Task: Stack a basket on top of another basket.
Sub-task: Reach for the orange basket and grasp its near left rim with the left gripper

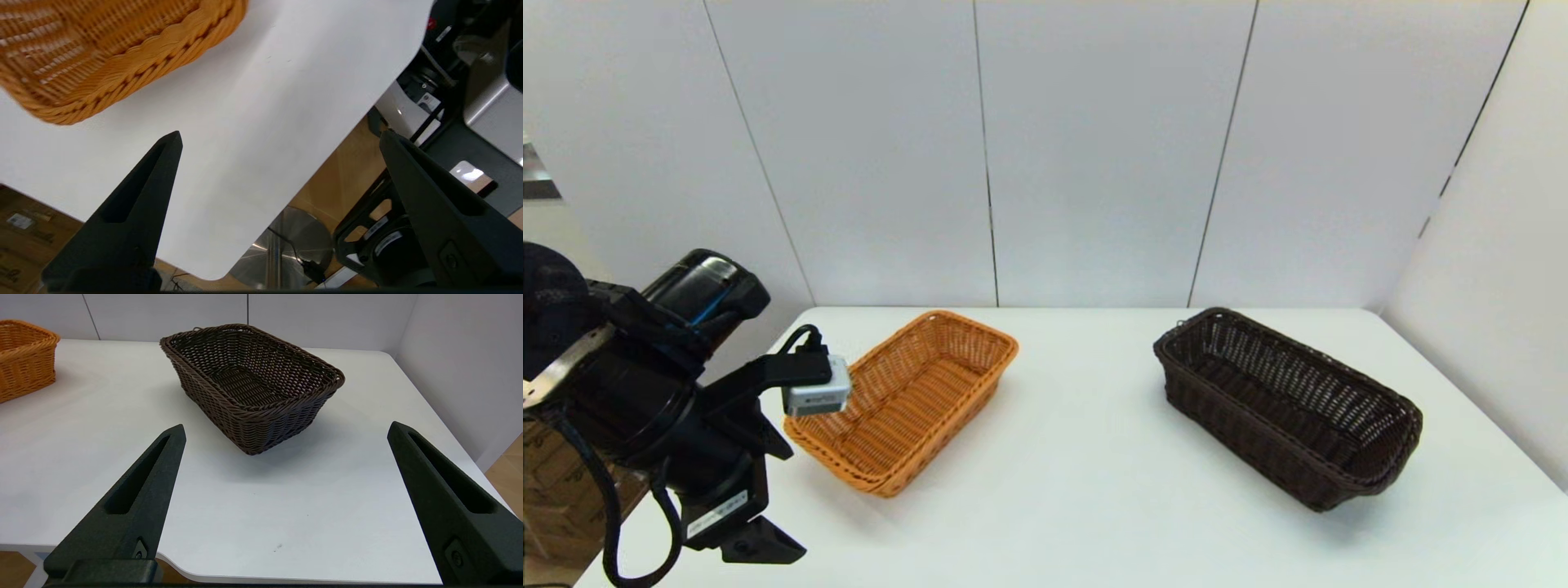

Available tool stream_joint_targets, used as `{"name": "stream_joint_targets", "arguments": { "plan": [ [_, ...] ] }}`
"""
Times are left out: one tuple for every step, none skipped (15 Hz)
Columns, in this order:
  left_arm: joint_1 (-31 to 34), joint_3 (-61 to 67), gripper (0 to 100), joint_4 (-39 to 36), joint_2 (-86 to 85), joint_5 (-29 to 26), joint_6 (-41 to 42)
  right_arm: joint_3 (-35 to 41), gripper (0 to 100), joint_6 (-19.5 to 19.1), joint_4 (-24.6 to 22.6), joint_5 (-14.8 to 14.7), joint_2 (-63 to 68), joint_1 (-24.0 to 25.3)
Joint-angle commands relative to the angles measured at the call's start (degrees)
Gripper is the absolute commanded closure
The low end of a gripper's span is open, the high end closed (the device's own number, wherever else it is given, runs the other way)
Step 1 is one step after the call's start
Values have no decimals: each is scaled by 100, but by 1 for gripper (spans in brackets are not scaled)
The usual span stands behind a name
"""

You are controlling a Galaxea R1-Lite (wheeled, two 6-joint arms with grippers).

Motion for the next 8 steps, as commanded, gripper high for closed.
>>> {"name": "stream_joint_targets", "arguments": {
  "plan": [
    [226, -230, 0, 97, 155, -22, 281, 0, 0, -3, 2, 1, 7, 0],
    [218, -335, 0, 97, 261, -22, 342, 0, 0, -3, 2, 1, 7, 0],
    [191, -485, 0, 106, 349, -48, 351, 0, 0, -3, 2, 1, 7, 0],
    [103, -581, 0, 115, 401, -65, 369, 0, 0, -3, 2, 1, 7, 0],
    [-46, -608, 0, 115, 401, -65, 395, 0, 0, -3, 2, 1, 7, 0],
    [-143, -625, 0, 115, 393, -65, 395, 0, 0, -3, 2, 1, 7, 0],
    [-143, -625, 0, 115, 393, -57, 386, 0, 0, -3, 2, 1, 7, 0],
    [-143, -608, 0, 168, 375, -48, 378, 0, 0, -3, 2, 1, 7, 0]
  ]
}}
